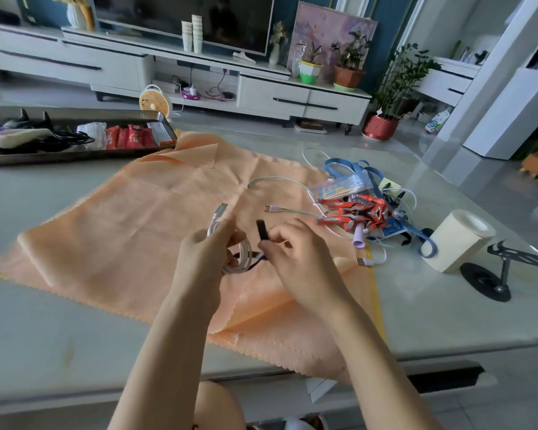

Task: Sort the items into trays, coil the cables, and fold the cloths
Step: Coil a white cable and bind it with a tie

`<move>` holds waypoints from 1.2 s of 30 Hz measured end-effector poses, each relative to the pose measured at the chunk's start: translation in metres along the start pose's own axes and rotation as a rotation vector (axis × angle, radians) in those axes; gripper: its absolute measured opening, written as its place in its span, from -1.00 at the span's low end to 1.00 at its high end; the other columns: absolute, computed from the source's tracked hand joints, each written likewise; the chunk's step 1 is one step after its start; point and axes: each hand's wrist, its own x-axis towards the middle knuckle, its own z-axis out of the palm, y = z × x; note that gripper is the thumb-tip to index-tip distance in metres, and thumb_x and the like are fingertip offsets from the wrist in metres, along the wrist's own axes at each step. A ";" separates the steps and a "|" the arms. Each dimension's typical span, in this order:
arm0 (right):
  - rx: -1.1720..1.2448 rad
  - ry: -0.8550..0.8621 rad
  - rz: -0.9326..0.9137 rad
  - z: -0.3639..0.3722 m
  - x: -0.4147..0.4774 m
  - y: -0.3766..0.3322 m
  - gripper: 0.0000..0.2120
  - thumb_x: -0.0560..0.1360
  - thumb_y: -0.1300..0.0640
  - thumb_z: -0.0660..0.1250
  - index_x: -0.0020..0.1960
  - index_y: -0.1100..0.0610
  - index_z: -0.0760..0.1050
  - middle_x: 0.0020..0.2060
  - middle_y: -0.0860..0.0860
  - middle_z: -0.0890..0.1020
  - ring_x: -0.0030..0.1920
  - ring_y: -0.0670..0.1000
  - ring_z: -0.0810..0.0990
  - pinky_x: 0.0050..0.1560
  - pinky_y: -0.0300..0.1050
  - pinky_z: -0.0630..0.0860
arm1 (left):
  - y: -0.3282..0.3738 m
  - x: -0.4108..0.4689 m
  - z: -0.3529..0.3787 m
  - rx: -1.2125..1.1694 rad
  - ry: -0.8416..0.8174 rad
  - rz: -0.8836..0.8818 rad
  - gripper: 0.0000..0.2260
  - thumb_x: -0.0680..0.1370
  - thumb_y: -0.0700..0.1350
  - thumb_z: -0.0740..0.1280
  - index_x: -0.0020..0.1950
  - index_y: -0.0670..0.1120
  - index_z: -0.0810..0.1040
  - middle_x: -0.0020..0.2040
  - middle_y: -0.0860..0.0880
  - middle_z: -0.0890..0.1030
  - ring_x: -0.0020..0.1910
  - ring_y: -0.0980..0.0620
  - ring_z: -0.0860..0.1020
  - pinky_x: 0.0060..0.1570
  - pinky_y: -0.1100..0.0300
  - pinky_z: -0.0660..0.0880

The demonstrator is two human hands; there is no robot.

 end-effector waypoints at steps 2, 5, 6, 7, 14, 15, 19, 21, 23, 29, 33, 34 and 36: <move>0.235 0.052 0.140 -0.010 0.004 -0.002 -0.84 0.53 0.28 0.25 -0.23 0.19 0.46 -0.38 0.01 0.55 -0.23 0.09 0.55 -0.09 -0.05 0.46 | 0.002 0.000 0.000 0.044 0.042 -0.013 -0.64 0.60 0.08 0.19 -0.29 -0.12 0.39 -0.47 0.00 0.35 -0.59 0.10 0.23 -0.39 0.20 0.28; 0.615 -0.001 0.250 -0.016 0.005 -0.010 -0.81 0.57 0.29 0.18 -0.19 0.18 0.48 -0.56 -0.12 0.36 -0.49 -0.03 0.44 -0.41 -0.25 0.41 | 0.006 -0.006 0.006 -0.038 -0.061 -0.058 -0.61 0.64 0.08 0.06 -0.31 -0.09 0.32 -0.57 0.09 0.21 -0.65 0.13 0.14 -0.58 0.29 0.20; 0.719 -0.034 0.279 -0.014 0.004 -0.013 -0.80 0.58 0.27 0.17 -0.18 0.18 0.50 -0.56 -0.12 0.32 -0.57 -0.08 0.34 -0.52 -0.30 0.30 | 0.006 -0.008 0.008 0.001 -0.083 -0.039 -0.61 0.64 0.07 0.05 -0.31 -0.10 0.32 -0.60 0.11 0.20 -0.65 0.14 0.14 -0.58 0.28 0.18; 0.805 -0.067 0.312 -0.011 0.002 -0.018 -0.79 0.58 0.25 0.17 -0.18 0.17 0.51 -0.55 -0.11 0.30 -0.61 -0.11 0.26 -0.59 -0.34 0.20 | 0.005 -0.010 0.011 0.047 -0.094 -0.008 -0.60 0.64 0.06 0.05 -0.33 -0.10 0.33 -0.62 0.11 0.21 -0.65 0.14 0.16 -0.57 0.28 0.19; 0.688 -0.108 0.338 0.005 -0.007 -0.035 -0.70 0.58 0.19 0.21 -0.27 0.32 0.47 -0.66 -0.11 0.39 -0.66 -0.19 0.28 -0.62 -0.41 0.19 | 0.010 -0.017 0.019 0.062 -0.047 0.025 -0.44 0.60 0.18 -0.10 -0.49 -0.05 0.35 -0.66 0.09 0.27 -0.67 0.12 0.19 -0.67 0.30 0.16; 0.664 -0.085 0.338 0.006 -0.008 -0.035 -0.69 0.57 0.18 0.22 -0.23 0.40 0.46 -0.66 -0.11 0.38 -0.65 -0.19 0.28 -0.60 -0.42 0.20 | 0.011 -0.018 0.020 0.030 -0.057 0.010 -0.45 0.59 0.19 -0.10 -0.48 -0.06 0.33 -0.66 0.09 0.25 -0.68 0.13 0.19 -0.68 0.32 0.16; 0.556 -0.021 0.316 0.010 -0.010 -0.034 -0.69 0.55 0.14 0.22 -0.16 0.42 0.44 -0.64 -0.10 0.37 -0.62 -0.14 0.31 -0.54 -0.34 0.23 | 0.006 -0.017 0.017 0.211 -0.011 0.116 -0.58 0.60 -0.01 0.01 -0.44 -0.08 0.30 -0.62 0.09 0.34 -0.67 0.15 0.29 -0.64 0.33 0.22; 0.531 -0.036 0.310 0.009 -0.011 -0.033 -0.72 0.55 0.15 0.21 -0.18 0.36 0.47 -0.62 -0.08 0.42 -0.58 -0.09 0.39 -0.51 -0.26 0.30 | 0.004 -0.015 0.014 0.335 0.013 0.190 -0.61 0.61 -0.08 0.05 -0.42 -0.10 0.29 -0.62 0.10 0.35 -0.60 0.10 0.32 -0.56 0.30 0.25; 0.496 -0.100 0.274 0.003 -0.010 -0.030 -0.74 0.56 0.18 0.22 -0.22 0.32 0.50 -0.56 -0.07 0.51 -0.49 -0.09 0.49 -0.42 -0.25 0.41 | 0.003 -0.013 0.011 0.382 0.015 0.218 -0.59 0.63 -0.04 0.07 -0.41 -0.10 0.32 -0.62 0.09 0.36 -0.58 0.07 0.33 -0.53 0.26 0.28; 0.276 -0.375 0.215 -0.021 -0.010 -0.021 -0.78 0.52 0.23 0.30 -0.23 0.06 0.64 -0.25 -0.11 0.69 -0.22 -0.27 0.58 -0.09 -0.41 0.44 | 0.008 -0.015 0.013 0.419 0.040 0.211 -0.65 0.55 -0.12 0.13 -0.44 -0.10 0.27 -0.62 0.08 0.27 -0.50 -0.03 0.28 -0.39 0.16 0.29; 0.230 -0.126 0.179 -0.013 -0.009 -0.015 -0.86 0.43 0.22 0.42 -0.18 0.00 0.54 -0.37 -0.12 0.60 -0.35 -0.18 0.52 -0.21 -0.25 0.45 | 0.007 -0.017 0.015 0.452 0.000 0.262 -0.65 0.54 -0.15 0.13 -0.46 -0.11 0.26 -0.58 0.07 0.26 -0.54 0.05 0.23 -0.48 0.27 0.21; 0.164 -0.060 0.132 -0.011 -0.009 -0.014 -0.83 0.41 0.19 0.45 -0.17 -0.02 0.48 -0.38 -0.16 0.56 -0.34 -0.20 0.50 -0.24 -0.35 0.40 | 0.006 -0.017 0.015 0.466 -0.008 0.277 -0.64 0.54 -0.16 0.13 -0.48 -0.10 0.26 -0.60 0.08 0.26 -0.57 0.08 0.22 -0.53 0.31 0.20; 0.031 -0.006 0.029 -0.010 -0.010 -0.014 -0.73 0.39 0.16 0.47 -0.05 -0.01 0.41 -0.24 -0.19 0.51 -0.20 -0.24 0.47 -0.17 -0.38 0.36 | 0.006 -0.019 0.016 0.500 -0.020 0.302 -0.64 0.53 -0.18 0.13 -0.49 -0.10 0.25 -0.62 0.07 0.26 -0.59 0.09 0.21 -0.58 0.30 0.17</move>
